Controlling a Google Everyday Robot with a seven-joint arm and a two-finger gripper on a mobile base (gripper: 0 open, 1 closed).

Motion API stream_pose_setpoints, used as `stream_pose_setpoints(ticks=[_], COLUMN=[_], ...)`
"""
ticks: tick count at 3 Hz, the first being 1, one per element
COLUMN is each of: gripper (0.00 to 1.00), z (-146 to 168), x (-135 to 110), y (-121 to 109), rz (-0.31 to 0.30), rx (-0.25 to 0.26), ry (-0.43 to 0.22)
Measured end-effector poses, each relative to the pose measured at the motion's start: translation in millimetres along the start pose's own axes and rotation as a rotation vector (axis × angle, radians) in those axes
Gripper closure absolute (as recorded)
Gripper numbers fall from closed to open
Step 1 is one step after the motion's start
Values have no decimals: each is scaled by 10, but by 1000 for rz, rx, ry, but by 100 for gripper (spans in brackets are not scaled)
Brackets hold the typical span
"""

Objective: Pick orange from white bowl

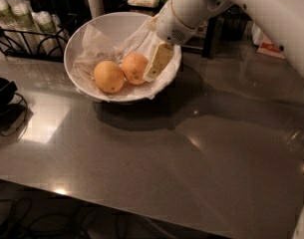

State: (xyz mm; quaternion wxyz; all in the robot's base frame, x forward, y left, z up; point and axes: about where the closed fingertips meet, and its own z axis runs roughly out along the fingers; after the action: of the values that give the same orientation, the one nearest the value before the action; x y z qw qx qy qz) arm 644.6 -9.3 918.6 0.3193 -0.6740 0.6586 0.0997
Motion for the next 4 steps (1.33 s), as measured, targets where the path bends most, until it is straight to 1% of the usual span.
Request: stream_pose_setpoints(ticks=[1,3,4], gripper=[23,30,30], z=[115,276,333], x=[-2,-78,-82], y=[-35,-34,-37], rz=[-6,-30,-36], rx=[-18,-58,-78], ry=[-3,-15,-18])
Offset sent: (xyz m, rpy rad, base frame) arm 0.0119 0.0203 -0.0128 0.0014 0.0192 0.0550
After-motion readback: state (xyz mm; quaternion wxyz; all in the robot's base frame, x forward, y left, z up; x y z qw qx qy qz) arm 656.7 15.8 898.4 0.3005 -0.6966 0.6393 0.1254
